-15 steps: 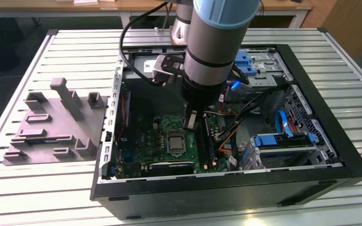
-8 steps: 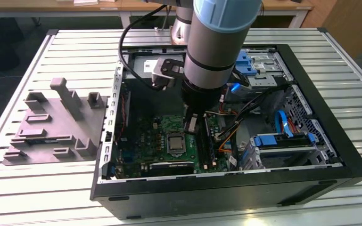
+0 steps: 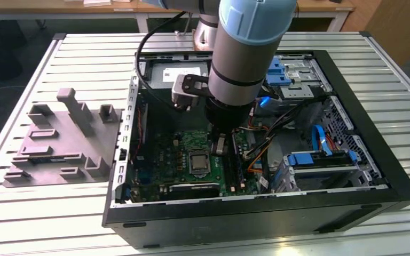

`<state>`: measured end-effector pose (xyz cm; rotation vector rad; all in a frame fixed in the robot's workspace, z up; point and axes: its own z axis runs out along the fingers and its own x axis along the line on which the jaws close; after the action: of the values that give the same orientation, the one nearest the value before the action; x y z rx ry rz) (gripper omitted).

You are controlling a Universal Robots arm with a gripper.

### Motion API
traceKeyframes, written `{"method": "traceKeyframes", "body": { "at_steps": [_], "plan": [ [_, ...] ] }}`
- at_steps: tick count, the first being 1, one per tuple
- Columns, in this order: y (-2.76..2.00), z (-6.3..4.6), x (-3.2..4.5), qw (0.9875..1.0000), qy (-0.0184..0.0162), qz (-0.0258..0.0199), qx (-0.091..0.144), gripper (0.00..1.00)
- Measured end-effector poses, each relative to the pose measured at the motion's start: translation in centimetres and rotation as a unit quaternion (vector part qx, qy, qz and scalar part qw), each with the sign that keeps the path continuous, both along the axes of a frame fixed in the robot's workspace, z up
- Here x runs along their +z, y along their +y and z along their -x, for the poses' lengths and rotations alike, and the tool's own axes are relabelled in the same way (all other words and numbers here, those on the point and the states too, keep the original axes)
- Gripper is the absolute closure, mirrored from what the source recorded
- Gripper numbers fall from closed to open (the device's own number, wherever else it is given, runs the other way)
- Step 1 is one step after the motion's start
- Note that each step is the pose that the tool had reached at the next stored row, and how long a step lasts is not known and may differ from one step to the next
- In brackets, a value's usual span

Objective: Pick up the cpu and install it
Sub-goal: 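Install the first cpu locking lever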

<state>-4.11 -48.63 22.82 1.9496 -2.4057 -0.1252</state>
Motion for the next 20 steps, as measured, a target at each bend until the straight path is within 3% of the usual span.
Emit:
{"method": "traceKeyframes", "body": {
  "at_steps": [4, 11, 20],
  "plan": [
    [-0.53, 0.1, -0.04, 1.0000, 0.0000, 0.0000, 0.006, 0.89],
    [-0.73, 0.1, -0.24, 0.9994, 0.0000, 0.0001, 0.035, 0.89],
    [-1.15, 0.1, -1.00, 0.9987, 0.0000, 0.0007, 0.051, 0.89]
  ]
}}
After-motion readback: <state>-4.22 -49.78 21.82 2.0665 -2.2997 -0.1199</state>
